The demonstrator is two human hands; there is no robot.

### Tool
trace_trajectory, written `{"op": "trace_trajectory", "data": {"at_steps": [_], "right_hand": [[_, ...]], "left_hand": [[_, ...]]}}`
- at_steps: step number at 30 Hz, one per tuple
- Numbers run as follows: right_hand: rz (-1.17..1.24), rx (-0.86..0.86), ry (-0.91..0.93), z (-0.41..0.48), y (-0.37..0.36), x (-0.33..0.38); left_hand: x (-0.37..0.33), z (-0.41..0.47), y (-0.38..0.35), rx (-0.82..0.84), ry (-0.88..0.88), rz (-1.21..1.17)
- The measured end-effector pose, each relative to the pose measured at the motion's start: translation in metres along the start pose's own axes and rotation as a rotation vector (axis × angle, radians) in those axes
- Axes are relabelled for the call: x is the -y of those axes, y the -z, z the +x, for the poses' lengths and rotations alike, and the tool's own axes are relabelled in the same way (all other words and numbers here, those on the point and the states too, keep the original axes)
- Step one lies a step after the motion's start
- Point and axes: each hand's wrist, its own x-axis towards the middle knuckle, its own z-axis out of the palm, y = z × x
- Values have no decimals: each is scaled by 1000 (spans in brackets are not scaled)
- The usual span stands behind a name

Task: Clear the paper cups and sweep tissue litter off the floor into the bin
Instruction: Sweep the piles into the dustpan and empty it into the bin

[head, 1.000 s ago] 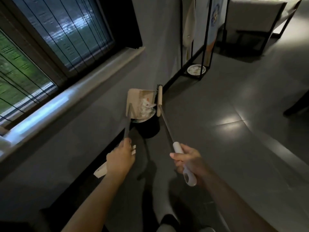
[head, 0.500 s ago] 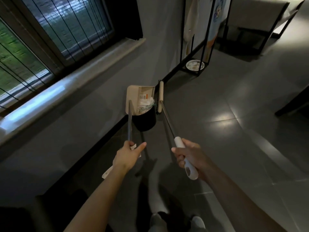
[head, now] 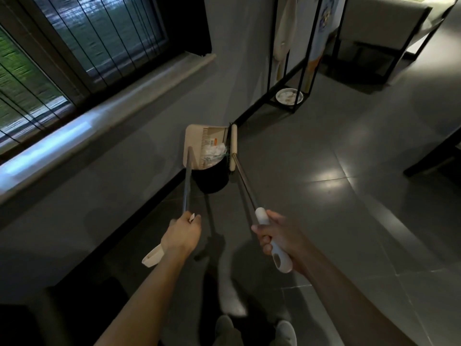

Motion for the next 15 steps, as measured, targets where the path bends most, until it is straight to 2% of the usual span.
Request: {"op": "trace_trajectory", "data": {"at_steps": [4, 8, 15], "right_hand": [[6, 12, -11, 0, 0, 2], [0, 13, -22, 2, 3, 4], [-30, 3, -18, 1, 1, 7]], "left_hand": [[0, -3, 4, -114, -16, 88], [0, -1, 2, -142, -4, 136], [2, -1, 2, -277, -7, 143]]}}
